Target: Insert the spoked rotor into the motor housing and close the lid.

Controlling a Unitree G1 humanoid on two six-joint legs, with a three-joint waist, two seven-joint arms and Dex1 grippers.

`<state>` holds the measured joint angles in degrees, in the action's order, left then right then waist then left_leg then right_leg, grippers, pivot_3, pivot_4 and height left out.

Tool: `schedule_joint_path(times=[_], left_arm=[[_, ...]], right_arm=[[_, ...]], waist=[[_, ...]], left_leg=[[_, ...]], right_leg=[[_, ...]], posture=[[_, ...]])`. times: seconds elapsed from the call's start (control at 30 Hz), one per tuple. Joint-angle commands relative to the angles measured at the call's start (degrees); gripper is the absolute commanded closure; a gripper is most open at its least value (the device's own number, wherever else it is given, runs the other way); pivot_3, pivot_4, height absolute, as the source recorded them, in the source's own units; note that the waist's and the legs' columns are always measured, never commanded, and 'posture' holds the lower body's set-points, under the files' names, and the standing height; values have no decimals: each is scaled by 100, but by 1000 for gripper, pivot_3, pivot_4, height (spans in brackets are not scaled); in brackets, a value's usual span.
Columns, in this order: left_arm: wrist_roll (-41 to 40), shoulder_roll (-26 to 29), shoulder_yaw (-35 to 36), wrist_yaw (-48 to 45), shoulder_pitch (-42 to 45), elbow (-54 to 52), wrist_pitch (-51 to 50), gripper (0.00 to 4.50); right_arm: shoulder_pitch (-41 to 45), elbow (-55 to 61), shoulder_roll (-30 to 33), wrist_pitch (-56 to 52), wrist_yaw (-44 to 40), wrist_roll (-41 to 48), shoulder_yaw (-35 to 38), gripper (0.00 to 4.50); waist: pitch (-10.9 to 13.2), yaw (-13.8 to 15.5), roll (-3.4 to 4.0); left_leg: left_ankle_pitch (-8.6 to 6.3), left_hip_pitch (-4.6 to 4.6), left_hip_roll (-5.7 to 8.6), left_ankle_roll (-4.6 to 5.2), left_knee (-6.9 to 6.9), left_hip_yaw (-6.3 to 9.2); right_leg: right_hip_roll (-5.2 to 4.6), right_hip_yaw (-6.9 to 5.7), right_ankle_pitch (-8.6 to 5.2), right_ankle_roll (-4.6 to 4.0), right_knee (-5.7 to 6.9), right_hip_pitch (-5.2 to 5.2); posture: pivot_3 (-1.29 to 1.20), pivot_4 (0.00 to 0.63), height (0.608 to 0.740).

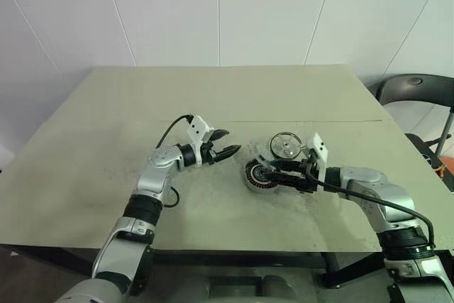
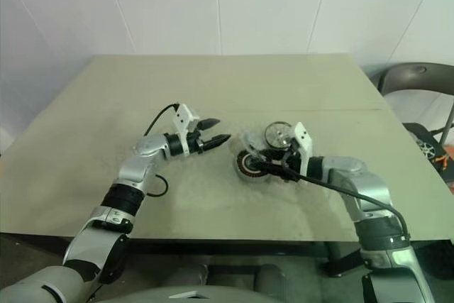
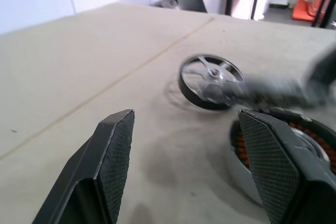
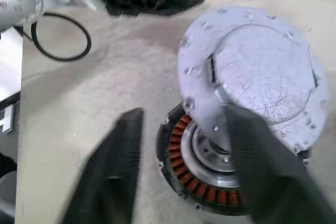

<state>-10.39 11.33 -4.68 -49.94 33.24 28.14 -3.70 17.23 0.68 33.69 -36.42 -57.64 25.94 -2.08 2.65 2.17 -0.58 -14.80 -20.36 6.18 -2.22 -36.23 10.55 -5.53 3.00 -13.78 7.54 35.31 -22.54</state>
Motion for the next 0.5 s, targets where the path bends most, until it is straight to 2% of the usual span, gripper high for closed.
schedule_joint_path(times=[0.03, 0.27, 0.5], left_arm=[[-93, 49, 95, 53, -17, -243, -28, 1126], [-102, -9, 51, 86, -1, -186, -25, 1126], [-86, -35, 46, 84, 8, -119, -3, 1126]], right_arm=[[214, -183, 155, 264, 143, -272, 51, 3478], [260, -346, 274, 468, 160, -208, 427, 3478], [356, 358, 121, -55, -261, 1419, 1442, 3478]], waist=[[0, 0, 1], [-1, 1, 1], [-1, -3, 1]], left_leg=[[0, 0, 0, 0, 0, 0], [0, 0, 0, 0, -1, -2], [0, 0, -1, 0, 0, -1]], right_leg=[[0, 0, 0, 0, 0, 0], [1, 0, 1, -1, 0, 1], [0, 0, 0, -1, -1, 1]], posture=[[0, 0, 740], [0, 0, 740], [0, 0, 740]])
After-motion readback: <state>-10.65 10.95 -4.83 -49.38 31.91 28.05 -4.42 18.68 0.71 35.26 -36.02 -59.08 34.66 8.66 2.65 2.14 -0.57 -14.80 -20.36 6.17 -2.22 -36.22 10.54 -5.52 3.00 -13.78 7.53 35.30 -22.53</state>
